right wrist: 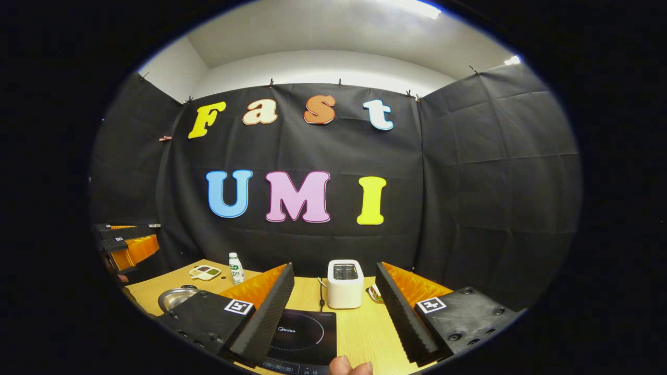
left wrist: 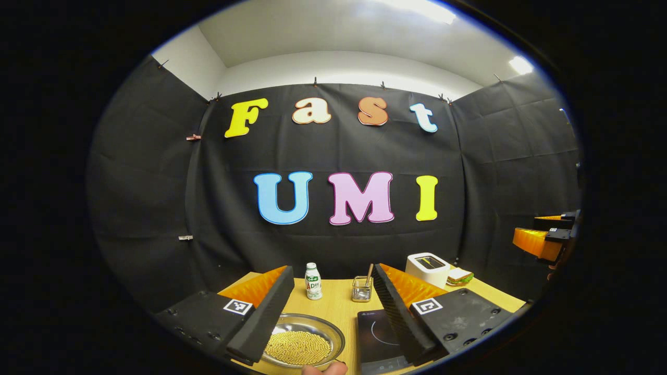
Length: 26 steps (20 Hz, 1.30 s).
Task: First push the handle of the pot to place it horizontally, then grasp the pot with both hands and set it on the induction cooktop.
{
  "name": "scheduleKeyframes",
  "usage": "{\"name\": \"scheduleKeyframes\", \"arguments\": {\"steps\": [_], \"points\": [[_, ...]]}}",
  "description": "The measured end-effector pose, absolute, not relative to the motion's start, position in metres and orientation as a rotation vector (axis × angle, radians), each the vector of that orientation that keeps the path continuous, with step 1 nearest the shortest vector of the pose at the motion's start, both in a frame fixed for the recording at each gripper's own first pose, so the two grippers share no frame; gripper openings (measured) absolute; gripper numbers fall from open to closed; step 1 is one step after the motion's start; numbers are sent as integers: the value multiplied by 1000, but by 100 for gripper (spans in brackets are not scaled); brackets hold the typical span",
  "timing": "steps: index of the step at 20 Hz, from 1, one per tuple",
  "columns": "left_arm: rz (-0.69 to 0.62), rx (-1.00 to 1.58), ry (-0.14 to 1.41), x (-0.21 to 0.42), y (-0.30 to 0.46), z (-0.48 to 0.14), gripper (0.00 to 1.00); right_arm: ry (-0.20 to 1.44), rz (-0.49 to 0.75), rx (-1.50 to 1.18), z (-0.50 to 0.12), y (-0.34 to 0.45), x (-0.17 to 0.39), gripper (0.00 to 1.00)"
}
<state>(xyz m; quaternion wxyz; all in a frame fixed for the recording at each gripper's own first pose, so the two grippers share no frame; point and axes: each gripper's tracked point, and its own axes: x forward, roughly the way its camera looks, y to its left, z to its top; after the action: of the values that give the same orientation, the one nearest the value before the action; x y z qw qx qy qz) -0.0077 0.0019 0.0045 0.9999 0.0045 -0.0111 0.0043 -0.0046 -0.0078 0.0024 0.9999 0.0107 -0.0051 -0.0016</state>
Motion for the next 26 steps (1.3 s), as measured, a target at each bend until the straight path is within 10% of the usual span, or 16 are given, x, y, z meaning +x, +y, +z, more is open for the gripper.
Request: {"name": "scheduleKeyframes", "arguments": {"steps": [4,12,21,26], "points": [[-39,-1,-36,-10,-4,-4,95,-25,4,44,1,-9,-6,98],[-200,-100,9,-37,-14,-59,7,-82,-3,2,-19,-7,-16,98],[-216,-11,311,-63,41,-201,5,-69,45,13,-74,-4,-33,98],[-429,35,708,-100,40,-294,5,-78,20,-22,-78,-19,-34,98]]}}
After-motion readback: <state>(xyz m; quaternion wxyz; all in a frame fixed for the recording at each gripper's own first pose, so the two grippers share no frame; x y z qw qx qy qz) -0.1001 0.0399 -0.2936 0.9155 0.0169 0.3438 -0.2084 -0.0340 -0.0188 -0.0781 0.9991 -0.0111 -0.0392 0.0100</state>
